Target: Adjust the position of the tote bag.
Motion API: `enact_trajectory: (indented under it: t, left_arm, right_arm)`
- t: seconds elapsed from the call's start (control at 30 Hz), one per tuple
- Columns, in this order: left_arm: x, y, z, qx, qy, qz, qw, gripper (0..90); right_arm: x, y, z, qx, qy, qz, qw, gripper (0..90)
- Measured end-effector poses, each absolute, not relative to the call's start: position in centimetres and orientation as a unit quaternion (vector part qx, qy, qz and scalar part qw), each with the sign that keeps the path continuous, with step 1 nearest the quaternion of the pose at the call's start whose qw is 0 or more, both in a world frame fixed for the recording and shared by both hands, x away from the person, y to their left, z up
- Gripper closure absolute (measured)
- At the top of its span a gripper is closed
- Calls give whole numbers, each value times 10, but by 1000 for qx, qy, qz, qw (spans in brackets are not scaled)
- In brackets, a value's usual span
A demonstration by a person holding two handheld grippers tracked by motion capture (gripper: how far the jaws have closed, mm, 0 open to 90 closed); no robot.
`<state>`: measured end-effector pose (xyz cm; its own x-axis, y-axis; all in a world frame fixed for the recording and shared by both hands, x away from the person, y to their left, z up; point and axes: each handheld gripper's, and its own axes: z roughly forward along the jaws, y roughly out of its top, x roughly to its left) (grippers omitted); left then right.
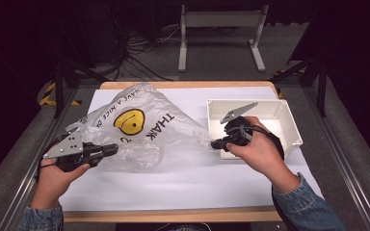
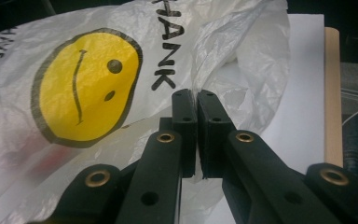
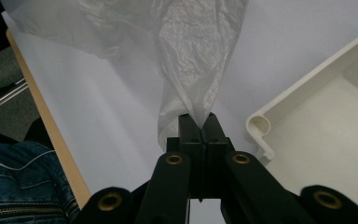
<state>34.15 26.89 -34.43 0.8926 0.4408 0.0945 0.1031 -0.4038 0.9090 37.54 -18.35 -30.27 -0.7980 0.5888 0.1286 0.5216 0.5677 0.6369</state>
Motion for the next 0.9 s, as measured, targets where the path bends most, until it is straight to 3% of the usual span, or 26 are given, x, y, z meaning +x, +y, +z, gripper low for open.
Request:
enact_trajectory:
  t: [0.13, 0.47, 0.7, 0.73, 0.77, 0.83, 0.87, 0.9]
  left_arm:
    - [349, 273, -342, 804, 203, 180, 529, 884]
    - [371, 281, -341, 749, 284, 245, 546, 900]
    - [380, 288, -353, 730, 313, 241, 558, 900]
    - [381, 289, -354, 725, 318, 243, 560, 900]
    - [381, 290, -355, 722, 322, 243, 562, 900]
    - [383, 293, -357, 717, 327, 244, 565, 900]
    - [383, 295, -358, 714, 331, 243, 567, 900]
    - [384, 296, -358, 713, 334, 241, 567, 900]
  right_arm:
    - [378, -186, -293, 312, 870, 377, 63, 900]
    - [422, -176, -280, 323, 821, 459, 104, 900]
    - [455, -160, -284, 329, 811, 467, 125, 847]
    - [459, -157, -286, 324, 811, 469, 129, 767]
    - [464, -150, -289, 314, 802, 486, 148, 590]
    - [464, -148, -290, 306, 804, 486, 152, 538]
    - [462, -145, -291, 289, 802, 497, 162, 365]
    - [462, -145, -291, 289, 802, 497, 162, 365]
